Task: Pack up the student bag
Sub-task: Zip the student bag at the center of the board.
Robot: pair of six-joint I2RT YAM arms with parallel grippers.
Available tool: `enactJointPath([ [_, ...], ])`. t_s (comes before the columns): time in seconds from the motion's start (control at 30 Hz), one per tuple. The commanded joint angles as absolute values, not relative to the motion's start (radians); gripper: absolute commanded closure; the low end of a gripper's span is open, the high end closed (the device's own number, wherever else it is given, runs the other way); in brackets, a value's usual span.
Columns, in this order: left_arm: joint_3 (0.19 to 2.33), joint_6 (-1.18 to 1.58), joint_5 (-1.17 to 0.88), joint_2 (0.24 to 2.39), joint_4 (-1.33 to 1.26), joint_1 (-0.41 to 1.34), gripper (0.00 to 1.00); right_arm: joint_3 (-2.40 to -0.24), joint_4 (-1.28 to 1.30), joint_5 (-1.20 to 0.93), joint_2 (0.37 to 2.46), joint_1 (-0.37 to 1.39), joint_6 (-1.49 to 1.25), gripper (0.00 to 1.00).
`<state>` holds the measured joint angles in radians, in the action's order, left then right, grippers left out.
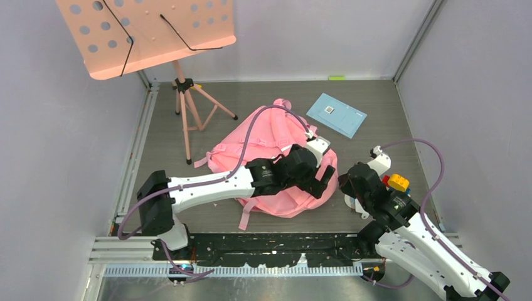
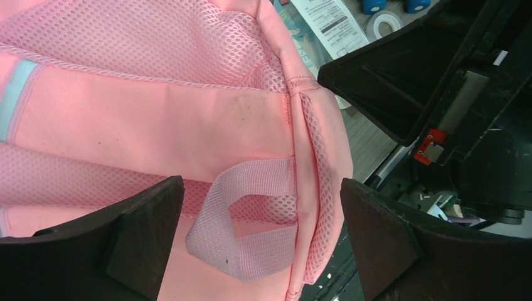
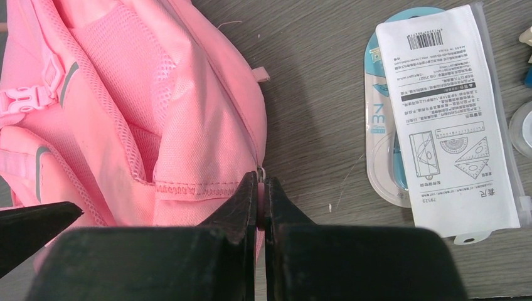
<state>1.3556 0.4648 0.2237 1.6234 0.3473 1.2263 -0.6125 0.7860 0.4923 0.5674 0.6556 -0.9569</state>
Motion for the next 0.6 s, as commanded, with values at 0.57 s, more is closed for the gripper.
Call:
enactJointPath([
  [0.57, 1.402, 0.575, 0.297, 1.718, 0.356, 1.261, 0.00, -0.601, 0.712, 0.567, 0.544, 0.655, -0.981, 1.00],
])
